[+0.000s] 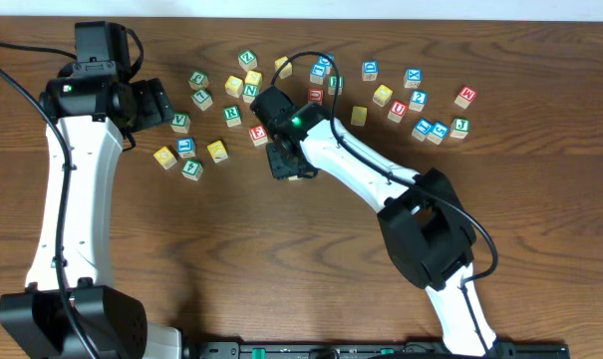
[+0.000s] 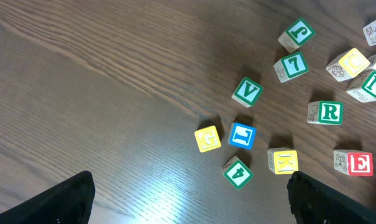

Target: Spell out AI2

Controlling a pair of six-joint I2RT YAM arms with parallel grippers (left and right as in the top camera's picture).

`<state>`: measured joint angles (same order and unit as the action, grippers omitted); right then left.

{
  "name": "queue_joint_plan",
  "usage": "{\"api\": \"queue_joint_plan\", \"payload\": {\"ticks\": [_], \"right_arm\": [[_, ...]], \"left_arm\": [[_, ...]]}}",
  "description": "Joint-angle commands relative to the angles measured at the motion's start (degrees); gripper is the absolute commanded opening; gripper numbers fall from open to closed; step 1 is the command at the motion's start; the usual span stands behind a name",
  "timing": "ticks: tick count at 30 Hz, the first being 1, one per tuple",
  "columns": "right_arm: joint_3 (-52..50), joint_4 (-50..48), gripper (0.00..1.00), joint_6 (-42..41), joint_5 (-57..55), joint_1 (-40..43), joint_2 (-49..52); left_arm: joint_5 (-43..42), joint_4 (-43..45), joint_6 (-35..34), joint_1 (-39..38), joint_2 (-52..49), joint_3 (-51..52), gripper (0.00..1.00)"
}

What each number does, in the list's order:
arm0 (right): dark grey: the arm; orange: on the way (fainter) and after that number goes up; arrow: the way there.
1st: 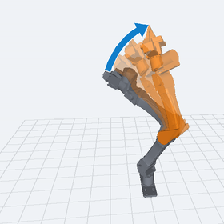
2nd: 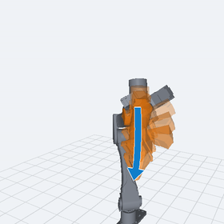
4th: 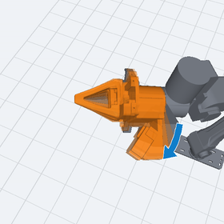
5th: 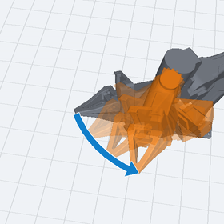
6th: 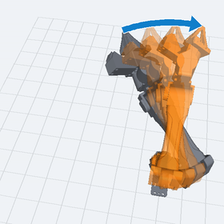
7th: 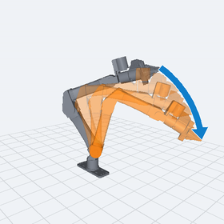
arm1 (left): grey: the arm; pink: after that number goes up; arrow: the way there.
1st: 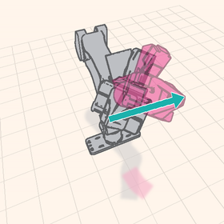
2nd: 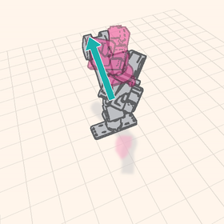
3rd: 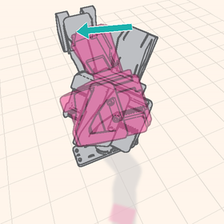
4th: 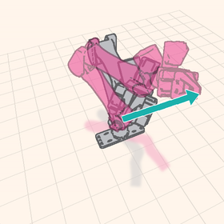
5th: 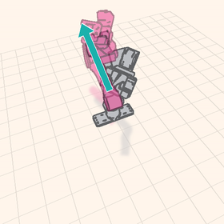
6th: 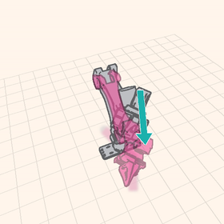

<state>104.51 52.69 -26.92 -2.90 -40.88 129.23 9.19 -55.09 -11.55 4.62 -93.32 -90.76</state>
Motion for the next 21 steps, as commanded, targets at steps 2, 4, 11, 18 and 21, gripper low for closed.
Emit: {"api": "queue_joint_plan", "payload": {"ticks": [2,4,11,18,21], "right_arm": [[0.6,0.0,0.44,-1.4,-1.3,-0.1,1.1],[0.6,-0.2,0.44,-1.4,-1.3,-0.1,1.2],[0.6,-0.2,0.34,-2.1,-1.6,-0.1,1.5],[0.6,-0.4,0.28,-2.7,-3.1,0.0,1.5],[0.6,-1.1,0.29,-2.9,-4.1,0.2,1.5]], "left_arm": [[0.5,0.0,0.6,0.2,0.5,-1.2,0.98],[0.5,0.0,0.6,0.2,0.5,-1.2,0.98],[0.5,0.0,0.6,0.2,0.5,-1.2,0.98],[0.5,0.0,0.6,0.2,0.5,-1.2,0.98],[0.5,0.0,0.6,0.2,0.5,-1.2,0.97]]}}
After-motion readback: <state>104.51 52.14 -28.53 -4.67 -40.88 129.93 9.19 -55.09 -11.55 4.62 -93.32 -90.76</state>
